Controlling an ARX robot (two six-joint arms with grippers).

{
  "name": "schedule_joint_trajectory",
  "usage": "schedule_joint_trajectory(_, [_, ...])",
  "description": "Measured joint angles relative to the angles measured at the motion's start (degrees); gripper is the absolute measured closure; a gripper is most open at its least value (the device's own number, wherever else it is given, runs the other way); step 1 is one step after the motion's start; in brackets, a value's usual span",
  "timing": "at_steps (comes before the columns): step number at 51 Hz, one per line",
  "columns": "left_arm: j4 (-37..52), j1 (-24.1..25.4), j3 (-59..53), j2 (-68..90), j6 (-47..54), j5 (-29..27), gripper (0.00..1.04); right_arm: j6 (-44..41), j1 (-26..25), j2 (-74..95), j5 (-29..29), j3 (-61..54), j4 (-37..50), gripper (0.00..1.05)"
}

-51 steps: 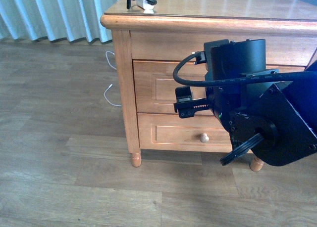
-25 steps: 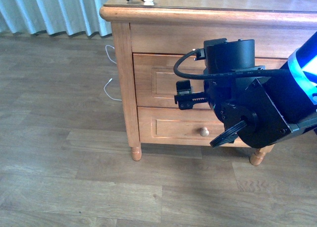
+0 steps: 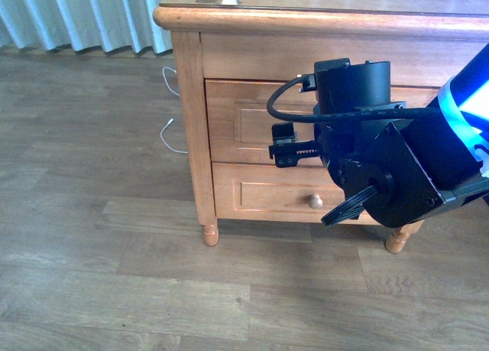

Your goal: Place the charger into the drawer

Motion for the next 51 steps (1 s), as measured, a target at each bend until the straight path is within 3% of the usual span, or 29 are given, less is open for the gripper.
schedule_joint_trajectory(27, [0.0, 0.0, 0.0, 0.0, 0.0, 0.0, 0.06, -0.3, -0.2, 0.6, 0.4, 0.0, 0.1, 0.79])
schedule_joint_trajectory(51, [0.0, 0.0, 0.0, 0.0, 0.0, 0.0, 0.06, 1.4, -0.3, -1.6, -1.1, -3.5, -0.5, 0.81])
